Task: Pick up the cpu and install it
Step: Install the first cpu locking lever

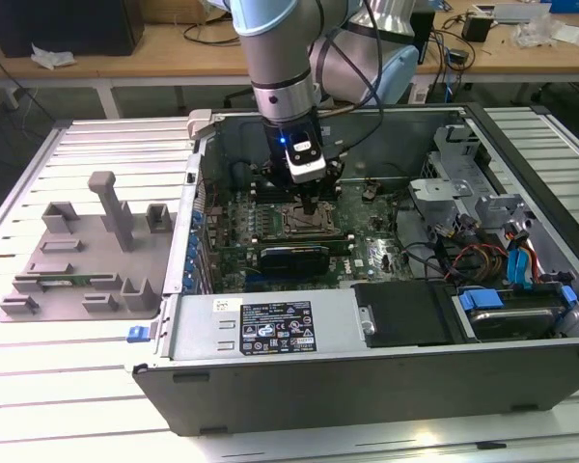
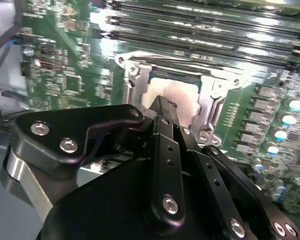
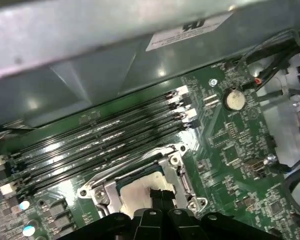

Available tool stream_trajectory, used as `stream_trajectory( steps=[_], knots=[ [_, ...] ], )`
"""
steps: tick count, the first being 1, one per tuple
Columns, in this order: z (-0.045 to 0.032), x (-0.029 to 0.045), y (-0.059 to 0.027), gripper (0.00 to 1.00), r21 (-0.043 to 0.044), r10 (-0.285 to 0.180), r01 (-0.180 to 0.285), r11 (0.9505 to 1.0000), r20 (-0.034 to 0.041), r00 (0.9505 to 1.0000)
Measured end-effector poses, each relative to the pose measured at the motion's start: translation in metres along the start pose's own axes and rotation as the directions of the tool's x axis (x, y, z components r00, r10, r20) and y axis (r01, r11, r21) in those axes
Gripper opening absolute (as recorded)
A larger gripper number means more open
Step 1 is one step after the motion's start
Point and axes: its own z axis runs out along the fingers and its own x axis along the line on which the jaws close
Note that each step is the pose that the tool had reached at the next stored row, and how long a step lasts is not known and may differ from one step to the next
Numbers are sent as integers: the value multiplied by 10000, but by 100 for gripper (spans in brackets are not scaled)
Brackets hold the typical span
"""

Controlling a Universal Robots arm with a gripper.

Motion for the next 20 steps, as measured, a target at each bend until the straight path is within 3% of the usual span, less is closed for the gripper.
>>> stream_trajectory(
  steps=[2, 3, 7, 9, 11, 14, 16, 20],
  knots=[
    [4, -15, 6, 11, 137, -23, 28, 9999, -348, 9994],
    [4, -20, 8, 11, 237, -36, 50, 9997, -593, 9982],
    [-16, -25, 9, 11, 239, -47, 62, 9997, -613, 9981],
    [-120, -45, 10, 11, 234, -78, 92, 9997, -614, 9981],
    [-168, -55, 10, 11, 226, -144, 158, 9996, -614, 9980],
    [-172, -57, 11, 11, 196, -457, 469, 9987, -600, 9972],
    [-174, -56, 10, 11, 157, -855, 866, 9961, -587, 9946],
    [-173, -56, 10, 11, 32, -1761, 1766, 9843, -554, 9828]
  ],
)
